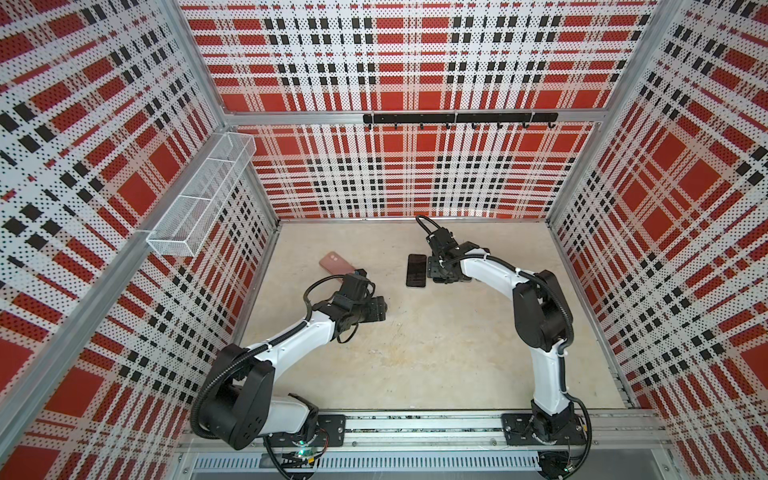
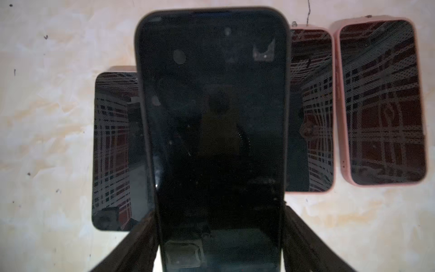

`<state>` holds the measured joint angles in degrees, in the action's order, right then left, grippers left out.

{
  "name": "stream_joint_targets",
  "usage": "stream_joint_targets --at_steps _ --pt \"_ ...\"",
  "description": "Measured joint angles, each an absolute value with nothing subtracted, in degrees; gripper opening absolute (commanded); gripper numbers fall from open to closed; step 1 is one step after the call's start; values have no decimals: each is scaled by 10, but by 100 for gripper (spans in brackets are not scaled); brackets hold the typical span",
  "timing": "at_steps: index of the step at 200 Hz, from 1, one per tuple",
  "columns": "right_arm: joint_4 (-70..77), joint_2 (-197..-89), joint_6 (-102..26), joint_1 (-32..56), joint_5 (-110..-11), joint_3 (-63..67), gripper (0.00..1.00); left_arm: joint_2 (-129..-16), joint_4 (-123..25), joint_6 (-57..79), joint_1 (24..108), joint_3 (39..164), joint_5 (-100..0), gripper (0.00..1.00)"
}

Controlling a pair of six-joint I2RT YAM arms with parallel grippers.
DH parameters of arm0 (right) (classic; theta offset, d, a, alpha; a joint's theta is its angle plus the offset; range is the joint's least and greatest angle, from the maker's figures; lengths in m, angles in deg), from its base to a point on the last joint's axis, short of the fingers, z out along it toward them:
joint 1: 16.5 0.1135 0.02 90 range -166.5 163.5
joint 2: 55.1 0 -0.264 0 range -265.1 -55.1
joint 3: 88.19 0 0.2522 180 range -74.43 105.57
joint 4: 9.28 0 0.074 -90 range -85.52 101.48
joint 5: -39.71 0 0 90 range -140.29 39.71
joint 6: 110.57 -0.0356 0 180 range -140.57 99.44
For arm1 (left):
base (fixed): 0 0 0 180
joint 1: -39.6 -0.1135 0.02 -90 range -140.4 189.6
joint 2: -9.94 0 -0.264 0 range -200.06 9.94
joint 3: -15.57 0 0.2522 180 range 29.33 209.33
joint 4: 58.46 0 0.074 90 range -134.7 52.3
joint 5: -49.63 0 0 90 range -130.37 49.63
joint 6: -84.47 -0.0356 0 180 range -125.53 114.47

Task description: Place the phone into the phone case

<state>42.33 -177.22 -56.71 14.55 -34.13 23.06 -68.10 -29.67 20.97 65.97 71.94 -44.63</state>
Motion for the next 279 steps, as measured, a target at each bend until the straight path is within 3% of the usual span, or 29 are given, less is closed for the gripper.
stream_joint_targets --at_steps 79,128,156,205,279 --pt "423 -1847 -588 139 -337 275 57 -673 -297 210 654 719 -447 74" --pt "422 -1865 -586 135 -338 288 85 -673 -297 210 654 719 -447 74" --pt "415 -1865 -579 132 -338 292 93 -673 -296 210 654 719 -447 75" --pt "406 -1842 -566 130 -346 278 93 -673 -289 210 654 719 -442 77" --pt "352 -1610 -532 130 -391 97 89 -726 -268 187 633 809 -422 77"
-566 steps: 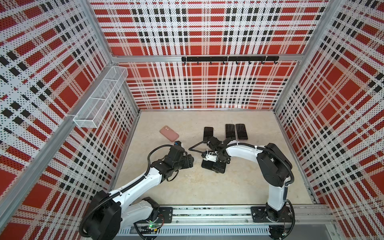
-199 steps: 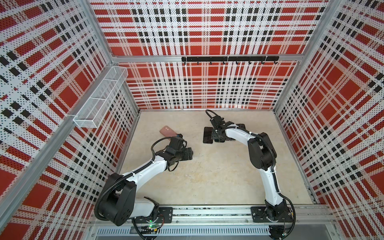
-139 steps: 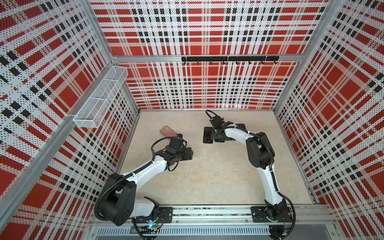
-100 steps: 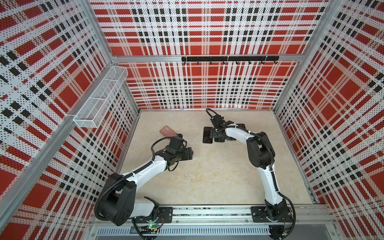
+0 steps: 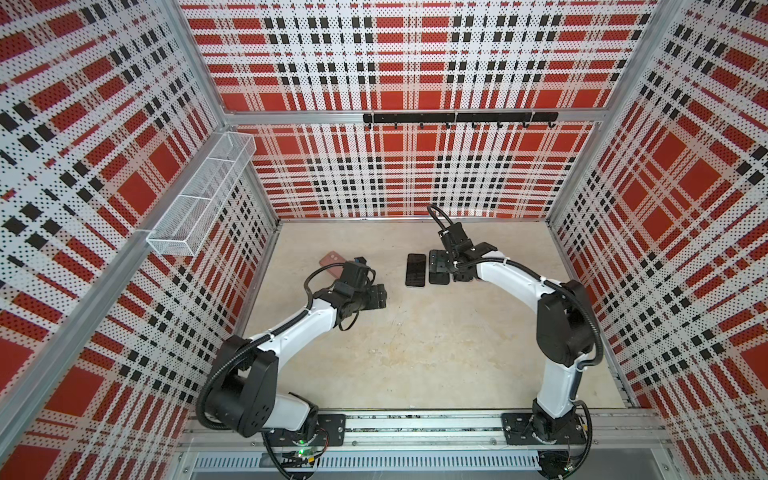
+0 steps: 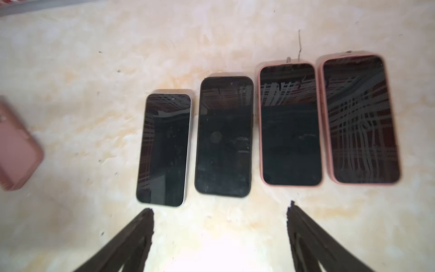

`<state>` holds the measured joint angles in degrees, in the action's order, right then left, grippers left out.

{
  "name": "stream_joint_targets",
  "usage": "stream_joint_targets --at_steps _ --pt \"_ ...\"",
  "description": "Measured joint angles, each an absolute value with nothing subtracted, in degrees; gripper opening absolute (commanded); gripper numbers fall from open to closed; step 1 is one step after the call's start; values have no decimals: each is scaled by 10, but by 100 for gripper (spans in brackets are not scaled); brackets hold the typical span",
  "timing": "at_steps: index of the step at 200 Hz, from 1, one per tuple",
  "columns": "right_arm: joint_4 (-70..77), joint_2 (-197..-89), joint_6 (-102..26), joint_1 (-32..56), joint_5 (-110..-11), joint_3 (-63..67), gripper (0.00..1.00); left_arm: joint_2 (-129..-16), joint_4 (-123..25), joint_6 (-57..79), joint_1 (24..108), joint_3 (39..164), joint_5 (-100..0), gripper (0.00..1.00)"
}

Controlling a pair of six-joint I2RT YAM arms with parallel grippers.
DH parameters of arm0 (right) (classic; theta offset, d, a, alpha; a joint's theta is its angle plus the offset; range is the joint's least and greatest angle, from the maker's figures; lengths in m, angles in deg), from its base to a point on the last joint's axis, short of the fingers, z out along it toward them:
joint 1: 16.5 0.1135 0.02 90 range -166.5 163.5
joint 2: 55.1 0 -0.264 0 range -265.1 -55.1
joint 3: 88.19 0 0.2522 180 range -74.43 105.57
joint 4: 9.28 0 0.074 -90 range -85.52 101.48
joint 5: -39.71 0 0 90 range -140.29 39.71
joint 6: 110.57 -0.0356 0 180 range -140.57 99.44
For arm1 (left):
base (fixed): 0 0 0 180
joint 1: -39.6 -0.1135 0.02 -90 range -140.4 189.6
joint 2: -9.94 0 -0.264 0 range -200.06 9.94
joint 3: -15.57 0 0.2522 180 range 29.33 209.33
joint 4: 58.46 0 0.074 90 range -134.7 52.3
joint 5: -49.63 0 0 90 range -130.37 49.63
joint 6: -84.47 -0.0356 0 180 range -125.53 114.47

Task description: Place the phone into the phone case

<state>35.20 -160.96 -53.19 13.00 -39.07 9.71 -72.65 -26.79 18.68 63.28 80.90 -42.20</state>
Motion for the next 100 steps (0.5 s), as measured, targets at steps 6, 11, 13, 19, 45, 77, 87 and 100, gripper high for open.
stream_joint_targets --at_steps 6,11,13,19,45,77,87,100 --pt "349 -1592 -527 130 -394 79 89 -734 -265 183 626 821 -417 77" --pt "347 -1579 -522 130 -396 65 89 -741 -263 178 621 829 -412 76" --pt "345 -1574 -520 130 -399 58 89 -744 -262 176 619 833 -411 76" --pt "342 -1558 -514 130 -403 36 89 -753 -258 168 611 845 -405 75" --pt "336 -1485 -489 130 -426 -60 88 -801 -246 119 582 899 -383 70" --pt "345 -1388 -465 130 -451 -155 84 -857 -235 49 562 957 -379 70" --pt "347 -1360 -462 130 -458 -179 83 -876 -230 28 560 976 -378 70" --pt "352 -1334 -459 130 -469 -202 82 -900 -225 0 560 996 -377 70"
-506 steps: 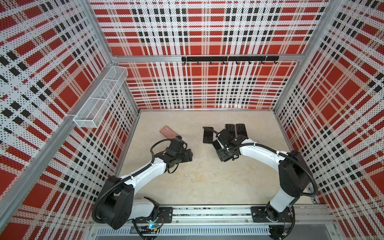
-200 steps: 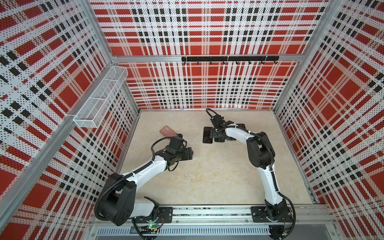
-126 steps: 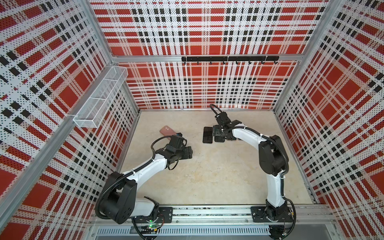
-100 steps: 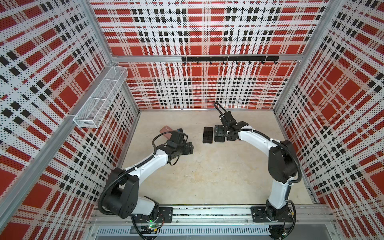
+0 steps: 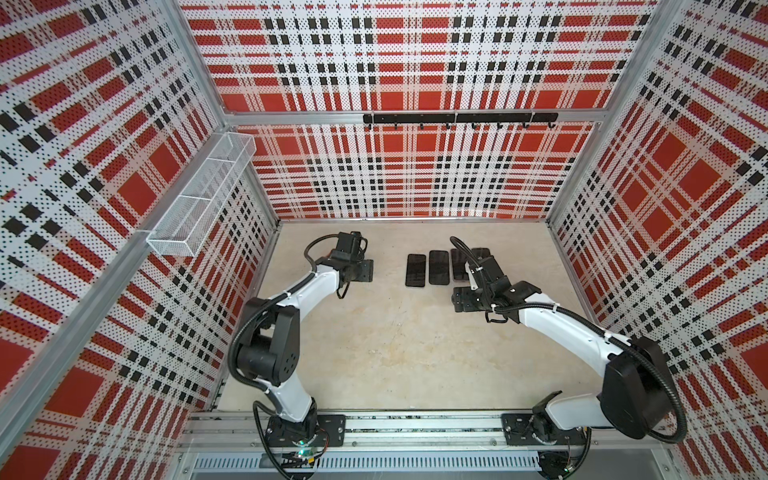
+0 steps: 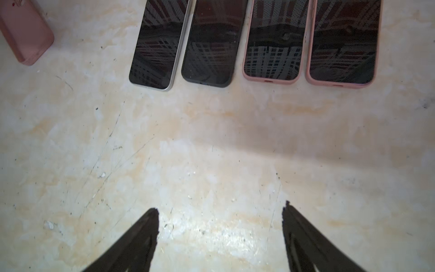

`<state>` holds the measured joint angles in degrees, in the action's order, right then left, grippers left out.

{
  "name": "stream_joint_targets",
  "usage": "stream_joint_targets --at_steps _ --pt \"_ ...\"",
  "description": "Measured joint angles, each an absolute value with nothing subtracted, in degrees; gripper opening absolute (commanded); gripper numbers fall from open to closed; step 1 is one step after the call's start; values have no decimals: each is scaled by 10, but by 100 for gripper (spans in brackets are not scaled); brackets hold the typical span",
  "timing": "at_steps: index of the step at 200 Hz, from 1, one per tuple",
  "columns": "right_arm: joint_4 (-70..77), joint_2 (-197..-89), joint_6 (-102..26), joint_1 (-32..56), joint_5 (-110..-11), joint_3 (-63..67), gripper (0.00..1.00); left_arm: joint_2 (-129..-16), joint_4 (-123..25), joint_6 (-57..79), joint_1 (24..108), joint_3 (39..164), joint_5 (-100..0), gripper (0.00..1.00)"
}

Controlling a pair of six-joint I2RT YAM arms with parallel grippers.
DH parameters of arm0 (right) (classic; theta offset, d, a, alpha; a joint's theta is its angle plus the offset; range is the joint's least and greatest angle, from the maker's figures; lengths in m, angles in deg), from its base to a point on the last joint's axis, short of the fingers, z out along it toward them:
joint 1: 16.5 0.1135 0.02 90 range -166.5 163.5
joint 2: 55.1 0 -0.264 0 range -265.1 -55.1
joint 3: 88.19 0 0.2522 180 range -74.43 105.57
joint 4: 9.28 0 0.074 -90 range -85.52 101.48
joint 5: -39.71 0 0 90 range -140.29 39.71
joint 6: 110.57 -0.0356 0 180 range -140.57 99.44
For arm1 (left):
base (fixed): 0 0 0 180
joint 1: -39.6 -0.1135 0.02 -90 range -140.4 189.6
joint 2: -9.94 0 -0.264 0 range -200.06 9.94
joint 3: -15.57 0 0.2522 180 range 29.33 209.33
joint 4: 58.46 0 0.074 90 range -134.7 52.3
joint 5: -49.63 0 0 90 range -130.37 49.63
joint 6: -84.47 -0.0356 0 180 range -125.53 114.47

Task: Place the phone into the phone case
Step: 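Move the left gripper over the pink case while the right gripper withdraws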

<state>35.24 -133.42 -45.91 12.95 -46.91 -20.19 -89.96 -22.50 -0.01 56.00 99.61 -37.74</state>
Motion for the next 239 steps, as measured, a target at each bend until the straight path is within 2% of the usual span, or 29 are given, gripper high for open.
stream_joint_targets --at_steps 48,77,141,165,195,210,239 --pt "377 -1300 -459 129 -490 -262 81 -965 -204 -66 554 1032 -377 70" --pt "390 -1283 -459 128 -492 -277 81 -1000 -194 -89 523 1053 -380 70" --pt "394 -1277 -459 126 -490 -277 81 -1056 -185 -110 480 1085 -382 63" --pt "394 -1277 -459 125 -490 -277 81 -1075 -182 -115 481 1095 -382 55" --pt "394 -1277 -459 122 -487 -278 81 -1085 -180 -119 482 1105 -385 39" --pt "393 -1277 -459 121 -486 -279 81 -1088 -179 -119 483 1107 -386 37" --pt "387 -1277 -459 113 -485 -288 79 -1092 -176 -115 487 1113 -385 23"
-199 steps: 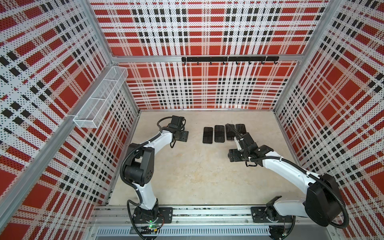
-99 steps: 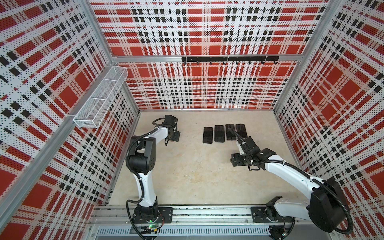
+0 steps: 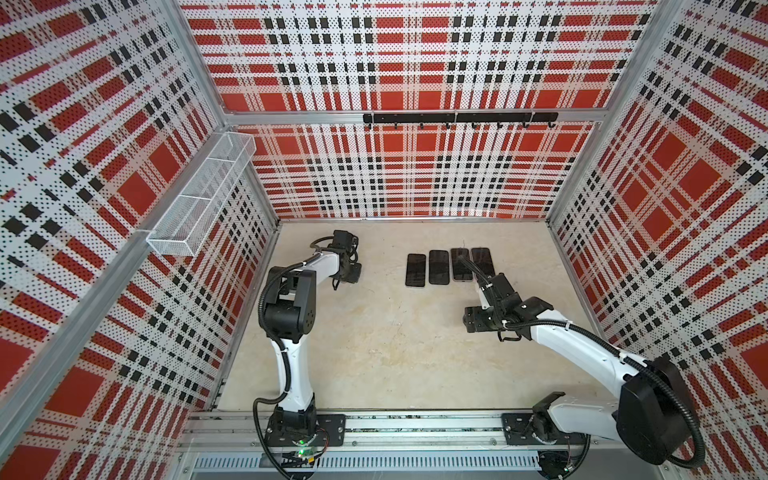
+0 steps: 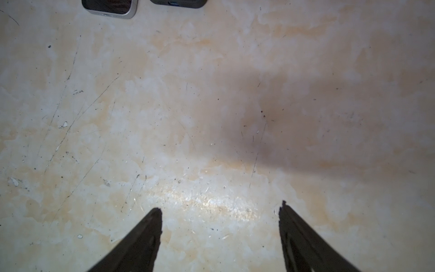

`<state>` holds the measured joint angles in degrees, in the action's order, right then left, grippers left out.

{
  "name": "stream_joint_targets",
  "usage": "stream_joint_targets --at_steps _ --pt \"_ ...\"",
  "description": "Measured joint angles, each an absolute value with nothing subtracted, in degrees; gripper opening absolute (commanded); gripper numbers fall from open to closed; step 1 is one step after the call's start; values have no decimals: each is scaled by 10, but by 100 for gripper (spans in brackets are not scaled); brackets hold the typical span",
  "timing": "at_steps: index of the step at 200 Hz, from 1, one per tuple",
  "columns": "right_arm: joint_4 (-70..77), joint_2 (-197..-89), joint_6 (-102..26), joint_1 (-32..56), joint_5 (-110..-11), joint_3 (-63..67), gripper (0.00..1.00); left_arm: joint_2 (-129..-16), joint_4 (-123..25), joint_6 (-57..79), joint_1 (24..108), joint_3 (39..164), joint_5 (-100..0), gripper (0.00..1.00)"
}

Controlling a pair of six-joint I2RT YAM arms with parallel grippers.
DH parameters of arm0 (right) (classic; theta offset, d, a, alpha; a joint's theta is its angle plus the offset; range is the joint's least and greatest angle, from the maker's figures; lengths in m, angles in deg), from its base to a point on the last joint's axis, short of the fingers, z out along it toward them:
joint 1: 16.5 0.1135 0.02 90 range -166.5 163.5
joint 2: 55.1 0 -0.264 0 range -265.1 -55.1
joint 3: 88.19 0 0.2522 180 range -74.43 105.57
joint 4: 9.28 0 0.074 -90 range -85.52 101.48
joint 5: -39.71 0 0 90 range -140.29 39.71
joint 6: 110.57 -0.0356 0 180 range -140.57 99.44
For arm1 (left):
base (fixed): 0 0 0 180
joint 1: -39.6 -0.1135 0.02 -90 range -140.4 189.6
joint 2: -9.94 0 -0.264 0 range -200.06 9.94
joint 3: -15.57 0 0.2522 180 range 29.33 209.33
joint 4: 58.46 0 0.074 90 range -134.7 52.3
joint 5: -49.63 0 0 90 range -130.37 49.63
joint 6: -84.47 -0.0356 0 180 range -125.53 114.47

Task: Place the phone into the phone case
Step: 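Move the left gripper over the pink case while the right gripper withdraws, then grip the pink case edge with the left gripper and drag it nearer the robot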

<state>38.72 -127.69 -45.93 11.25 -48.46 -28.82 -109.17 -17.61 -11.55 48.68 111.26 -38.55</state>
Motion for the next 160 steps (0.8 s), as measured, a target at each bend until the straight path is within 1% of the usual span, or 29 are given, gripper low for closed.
stream_joint_targets --at_steps 15,47,62,88,95,128,160 --pt "379 -1274 -460 107 -483 -295 79 -1092 -176 -108 493 1113 -384 15" --pt "354 -1260 -463 93 -480 -304 78 -1091 -176 -79 509 1113 -387 5" --pt "342 -1255 -462 84 -482 -304 78 -1087 -175 -58 519 1110 -391 5" --pt "324 -1248 -455 56 -495 -304 77 -1065 -156 -27 552 1092 -394 0" --pt "320 -1246 -452 45 -502 -304 77 -1056 -150 -18 564 1086 -395 0" --pt "304 -1240 -433 1 -525 -304 77 -973 -130 53 617 1030 -400 0" --pt "291 -1239 -414 -21 -545 -304 78 -887 -122 159 688 951 -402 0"
